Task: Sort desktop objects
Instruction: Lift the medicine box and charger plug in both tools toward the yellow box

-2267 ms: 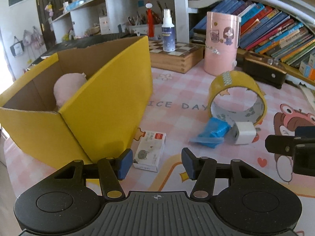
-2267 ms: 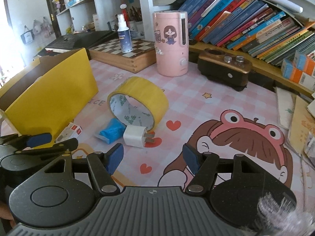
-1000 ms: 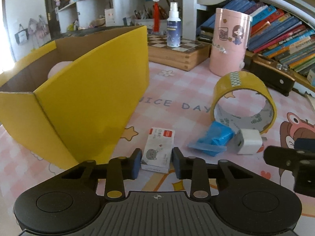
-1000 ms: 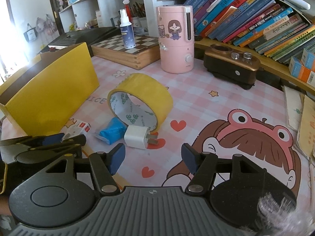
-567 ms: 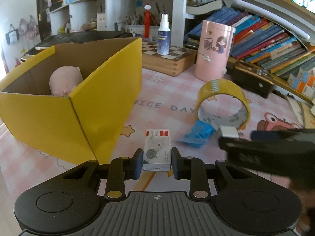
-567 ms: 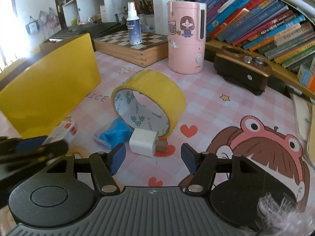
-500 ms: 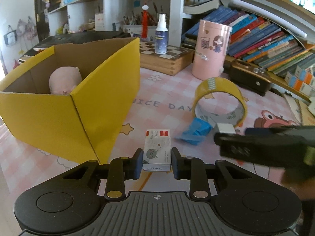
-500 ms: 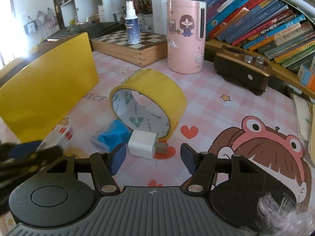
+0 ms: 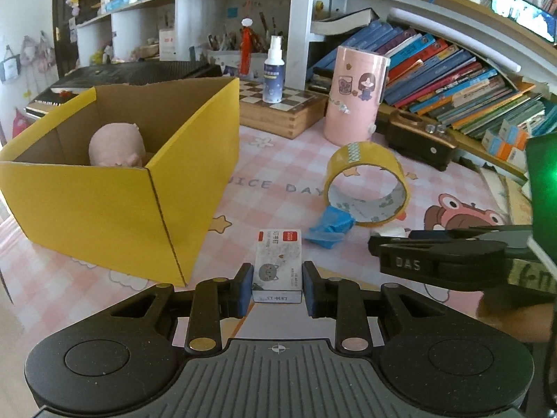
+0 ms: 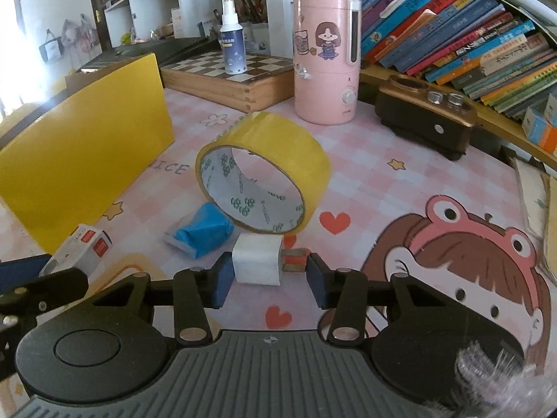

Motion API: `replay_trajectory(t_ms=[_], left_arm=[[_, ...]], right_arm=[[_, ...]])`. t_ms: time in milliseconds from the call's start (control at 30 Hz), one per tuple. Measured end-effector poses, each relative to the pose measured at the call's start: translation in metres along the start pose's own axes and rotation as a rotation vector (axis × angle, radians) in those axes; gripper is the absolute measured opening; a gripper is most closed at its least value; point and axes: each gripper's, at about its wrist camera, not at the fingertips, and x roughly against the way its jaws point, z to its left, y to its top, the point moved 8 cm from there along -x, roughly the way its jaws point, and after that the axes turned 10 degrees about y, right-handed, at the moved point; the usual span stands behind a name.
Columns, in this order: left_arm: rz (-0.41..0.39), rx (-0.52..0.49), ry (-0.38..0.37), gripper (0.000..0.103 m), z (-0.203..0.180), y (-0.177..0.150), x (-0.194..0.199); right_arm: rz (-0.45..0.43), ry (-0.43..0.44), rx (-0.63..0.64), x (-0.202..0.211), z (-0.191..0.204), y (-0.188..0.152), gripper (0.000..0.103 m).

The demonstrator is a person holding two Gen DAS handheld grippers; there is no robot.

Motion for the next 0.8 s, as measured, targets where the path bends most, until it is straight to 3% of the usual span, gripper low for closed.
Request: replay_trajectory(t_ms=[333, 800], left_arm=[[-0.024, 0.028, -0.060, 0.028, 0.020, 0.002, 0.021], [-0.051, 0.022, -0.160, 0.028, 0.065, 0.001, 0.045]], right_arm=[[-0.028, 0.014, -0.037, 0.049, 0.012, -0.004, 0.042], [-0.057, 0.026, -0.090, 0.090, 0.079, -0.012, 0.042]])
